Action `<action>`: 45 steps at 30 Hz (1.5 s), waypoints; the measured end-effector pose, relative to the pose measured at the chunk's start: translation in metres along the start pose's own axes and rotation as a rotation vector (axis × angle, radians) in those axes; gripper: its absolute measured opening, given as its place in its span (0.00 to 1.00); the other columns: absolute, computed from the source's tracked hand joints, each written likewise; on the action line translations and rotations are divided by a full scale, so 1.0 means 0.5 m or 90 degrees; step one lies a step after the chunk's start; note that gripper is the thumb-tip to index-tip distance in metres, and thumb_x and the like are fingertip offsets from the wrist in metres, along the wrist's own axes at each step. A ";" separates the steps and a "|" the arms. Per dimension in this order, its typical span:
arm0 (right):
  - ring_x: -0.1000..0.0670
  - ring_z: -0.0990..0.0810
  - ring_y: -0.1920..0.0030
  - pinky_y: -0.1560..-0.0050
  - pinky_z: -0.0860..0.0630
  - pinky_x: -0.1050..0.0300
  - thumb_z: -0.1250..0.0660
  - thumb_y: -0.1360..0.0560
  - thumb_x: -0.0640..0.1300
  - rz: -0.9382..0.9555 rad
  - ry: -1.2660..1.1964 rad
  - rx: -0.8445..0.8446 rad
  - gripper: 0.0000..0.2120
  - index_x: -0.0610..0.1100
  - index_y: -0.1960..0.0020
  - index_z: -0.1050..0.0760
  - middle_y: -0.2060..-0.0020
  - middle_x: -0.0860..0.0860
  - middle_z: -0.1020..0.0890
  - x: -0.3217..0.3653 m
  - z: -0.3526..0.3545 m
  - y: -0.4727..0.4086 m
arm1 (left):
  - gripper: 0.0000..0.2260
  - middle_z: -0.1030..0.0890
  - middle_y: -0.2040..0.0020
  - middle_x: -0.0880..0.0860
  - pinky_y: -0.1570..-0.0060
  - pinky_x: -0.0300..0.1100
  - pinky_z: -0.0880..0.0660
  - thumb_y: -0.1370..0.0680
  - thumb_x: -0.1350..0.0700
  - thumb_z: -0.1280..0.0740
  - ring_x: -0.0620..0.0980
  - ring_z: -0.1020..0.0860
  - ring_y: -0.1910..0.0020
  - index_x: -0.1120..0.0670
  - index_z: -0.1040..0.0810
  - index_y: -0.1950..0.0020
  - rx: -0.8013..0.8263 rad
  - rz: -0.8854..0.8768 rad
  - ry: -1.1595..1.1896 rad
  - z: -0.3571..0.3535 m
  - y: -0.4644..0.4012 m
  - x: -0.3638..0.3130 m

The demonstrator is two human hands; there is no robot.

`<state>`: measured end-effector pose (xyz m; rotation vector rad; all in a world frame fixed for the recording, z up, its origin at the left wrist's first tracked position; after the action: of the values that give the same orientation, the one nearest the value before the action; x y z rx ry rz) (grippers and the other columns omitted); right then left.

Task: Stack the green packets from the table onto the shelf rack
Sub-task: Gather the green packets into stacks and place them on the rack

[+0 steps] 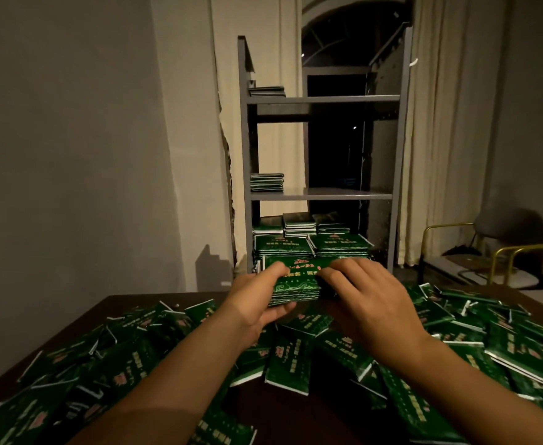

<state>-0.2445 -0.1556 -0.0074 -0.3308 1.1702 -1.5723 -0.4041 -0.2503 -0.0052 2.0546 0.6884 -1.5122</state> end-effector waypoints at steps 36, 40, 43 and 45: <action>0.51 0.27 0.48 0.51 0.26 0.58 0.27 0.27 0.54 -0.148 -0.174 0.097 0.19 0.48 0.41 0.29 0.46 0.53 0.24 -0.121 -0.246 -0.184 | 0.11 0.18 0.48 0.51 0.44 0.47 0.34 0.24 0.56 0.27 0.53 0.20 0.49 0.54 0.21 0.44 -0.226 -0.963 -1.006 0.029 -0.225 -0.079; 0.52 0.27 0.50 0.52 0.29 0.60 0.31 0.24 0.56 -0.110 -0.187 0.120 0.15 0.49 0.44 0.27 0.47 0.53 0.25 -0.129 -0.246 -0.182 | 0.09 0.18 0.48 0.52 0.44 0.49 0.32 0.23 0.53 0.30 0.54 0.20 0.48 0.55 0.20 0.45 -0.208 -0.953 -1.023 0.036 -0.241 -0.079; 0.51 0.26 0.51 0.52 0.29 0.60 0.30 0.24 0.55 -0.098 -0.162 0.117 0.14 0.49 0.45 0.27 0.49 0.53 0.24 -0.131 -0.248 -0.185 | 0.10 0.18 0.47 0.52 0.43 0.48 0.32 0.22 0.52 0.31 0.53 0.20 0.48 0.55 0.20 0.44 -0.195 -0.960 -1.032 0.039 -0.242 -0.080; 0.51 0.26 0.51 0.51 0.28 0.59 0.29 0.25 0.55 -0.093 -0.144 0.118 0.14 0.49 0.45 0.26 0.49 0.53 0.24 -0.130 -0.249 -0.188 | 0.10 0.18 0.46 0.52 0.43 0.48 0.32 0.22 0.54 0.30 0.53 0.20 0.48 0.55 0.21 0.43 -0.184 -0.968 -1.037 0.039 -0.243 -0.080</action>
<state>-0.3657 -0.0450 0.0323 -0.4662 0.8344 -1.7062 -0.5078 -0.1761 0.0168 -0.6798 1.4622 -2.6471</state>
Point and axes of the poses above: each hand's wrist, its own y-axis away from the middle knuckle, its own z-axis out of the back of the hand, x = y × z, the point moved 3 cm from there along -y, towards the middle knuckle
